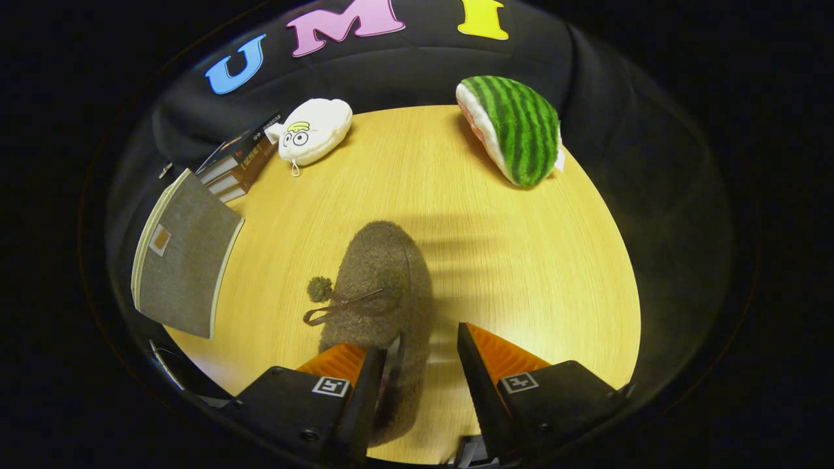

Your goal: Open the storage box then place both shoes into the box .Put the left shoe in first, then the right shoe, with the right side of both shoes facing outward in a uniform manner.

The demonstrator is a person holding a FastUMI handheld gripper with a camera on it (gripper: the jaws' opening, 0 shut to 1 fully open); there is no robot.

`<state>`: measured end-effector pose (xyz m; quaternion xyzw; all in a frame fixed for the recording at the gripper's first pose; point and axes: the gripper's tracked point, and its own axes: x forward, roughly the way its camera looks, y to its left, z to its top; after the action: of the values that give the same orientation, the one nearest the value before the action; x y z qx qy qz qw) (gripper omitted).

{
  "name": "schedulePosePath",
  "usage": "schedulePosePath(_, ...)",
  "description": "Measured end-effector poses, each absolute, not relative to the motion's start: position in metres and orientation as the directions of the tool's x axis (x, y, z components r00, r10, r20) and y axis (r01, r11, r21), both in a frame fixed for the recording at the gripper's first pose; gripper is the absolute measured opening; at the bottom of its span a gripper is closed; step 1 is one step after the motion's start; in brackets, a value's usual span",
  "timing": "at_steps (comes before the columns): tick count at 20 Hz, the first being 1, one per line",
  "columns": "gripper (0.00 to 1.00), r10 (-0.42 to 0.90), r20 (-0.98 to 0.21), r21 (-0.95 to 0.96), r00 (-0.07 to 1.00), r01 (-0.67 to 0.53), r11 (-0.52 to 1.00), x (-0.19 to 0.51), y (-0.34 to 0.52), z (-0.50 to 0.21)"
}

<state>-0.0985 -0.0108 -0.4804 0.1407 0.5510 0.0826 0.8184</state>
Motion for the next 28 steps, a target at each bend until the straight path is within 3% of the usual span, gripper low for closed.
schedulePosePath(3,0.49,0.281,-0.890,0.319,0.360,0.051,0.946,-0.096,0.000,-0.492)
schedulePosePath(4,0.22,0.257,-0.893,0.298,0.369,0.058,0.953,-0.093,-0.004,-0.491)
schedulePosePath(5,0.20,0.244,-0.898,0.286,0.366,0.064,0.956,-0.095,-0.004,-0.491)
schedulePosePath(6,0.09,0.249,-0.896,0.296,0.368,0.077,0.952,-0.095,-0.002,-0.483)
schedulePosePath(12,0.09,0.271,-0.864,0.394,0.425,0.234,0.889,-0.075,0.005,-0.393)
schedulePosePath(22,0.09,0.337,-0.763,0.509,0.552,0.192,0.839,-0.013,0.127,-0.207)
schedulePosePath(28,0.09,0.381,-0.764,0.522,0.520,0.152,0.839,-0.007,0.235,-0.191)
